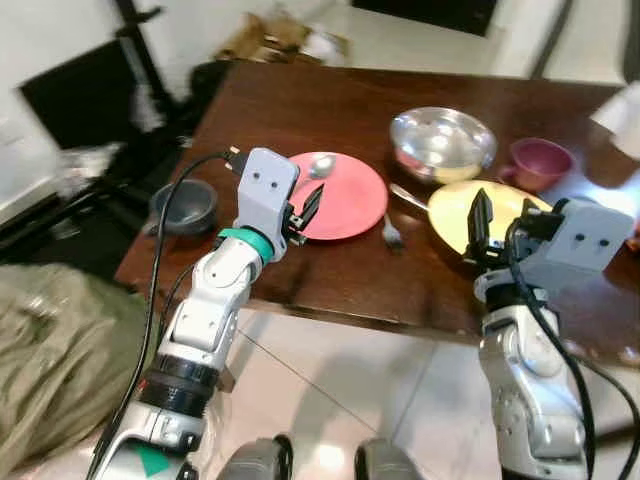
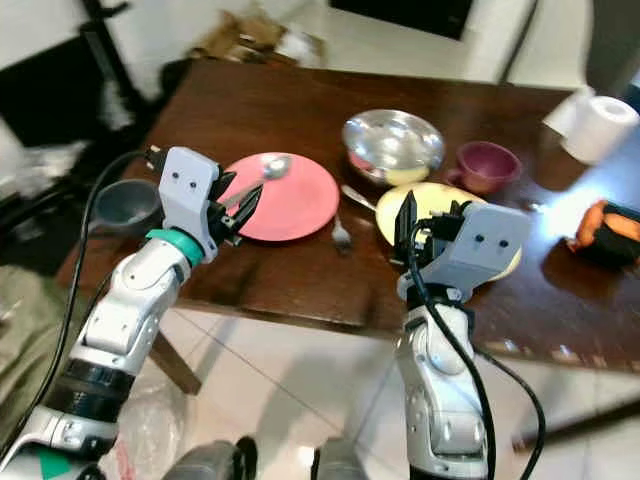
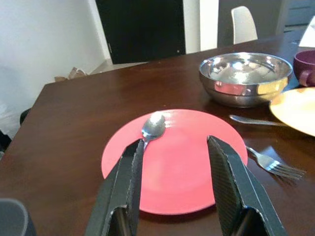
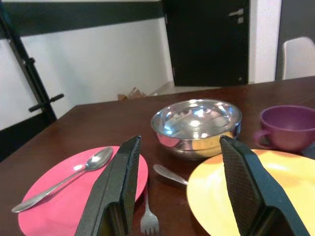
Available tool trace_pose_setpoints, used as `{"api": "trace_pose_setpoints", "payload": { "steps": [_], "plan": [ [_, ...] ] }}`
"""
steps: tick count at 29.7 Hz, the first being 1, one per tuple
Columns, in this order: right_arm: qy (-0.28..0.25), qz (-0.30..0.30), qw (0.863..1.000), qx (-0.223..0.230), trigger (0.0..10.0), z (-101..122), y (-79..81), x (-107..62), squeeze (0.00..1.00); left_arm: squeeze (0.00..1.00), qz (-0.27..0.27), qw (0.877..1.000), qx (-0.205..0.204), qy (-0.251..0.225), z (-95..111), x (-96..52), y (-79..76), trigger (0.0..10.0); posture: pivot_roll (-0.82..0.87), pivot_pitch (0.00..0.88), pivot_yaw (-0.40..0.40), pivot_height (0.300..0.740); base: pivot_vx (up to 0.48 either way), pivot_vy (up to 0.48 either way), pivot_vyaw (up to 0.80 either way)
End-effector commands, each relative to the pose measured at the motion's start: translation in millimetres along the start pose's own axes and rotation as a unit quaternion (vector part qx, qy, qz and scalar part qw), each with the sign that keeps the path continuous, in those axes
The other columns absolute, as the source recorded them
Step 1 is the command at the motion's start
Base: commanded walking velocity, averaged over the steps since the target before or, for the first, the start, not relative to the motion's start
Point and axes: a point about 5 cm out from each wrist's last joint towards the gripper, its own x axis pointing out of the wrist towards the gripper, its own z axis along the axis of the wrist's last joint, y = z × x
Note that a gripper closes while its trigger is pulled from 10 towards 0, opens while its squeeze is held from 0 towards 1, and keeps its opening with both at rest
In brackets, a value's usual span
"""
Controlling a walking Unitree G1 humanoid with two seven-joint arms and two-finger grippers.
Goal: Setting the table
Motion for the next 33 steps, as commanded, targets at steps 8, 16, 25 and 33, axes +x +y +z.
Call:
{"api": "trace_pose_setpoints", "payload": {
  "steps": [8,16,25,33],
  "plan": [
    [0.004,-0.008,1.0,-0.005,10.0,-0.8,-3.1,-2.0,0.0,0.0,-0.006,1.0,0.003,0.003,-0.2,0.3,-2.4,10.0,0.01,0.0,0.076,0.74,-0.278,0.0,0.0],
    [0.003,-0.008,1.0,-0.003,10.0,-1.2,-2.3,-1.9,0.0,0.0,-0.008,1.0,0.005,0.003,-0.1,0.4,-2.3,10.0,0.01,0.0,0.081,0.74,-0.276,0.0,0.0],
    [0.002,-0.008,1.0,0.001,10.0,-0.5,-2.1,-2.3,0.0,0.0,-0.011,1.0,0.004,0.003,-0.2,0.7,-2.9,10.0,0.0,0.0,0.084,0.74,-0.03,0.0,0.0],
    [-0.003,-0.01,1.0,0.018,10.0,1.7,-2.2,-2.1,0.0,0.0,-0.019,1.0,0.001,0.005,-0.8,0.2,-5.8,10.0,0.0,0.0,0.086,0.74,0.0,0.0,0.0]
  ]
}}
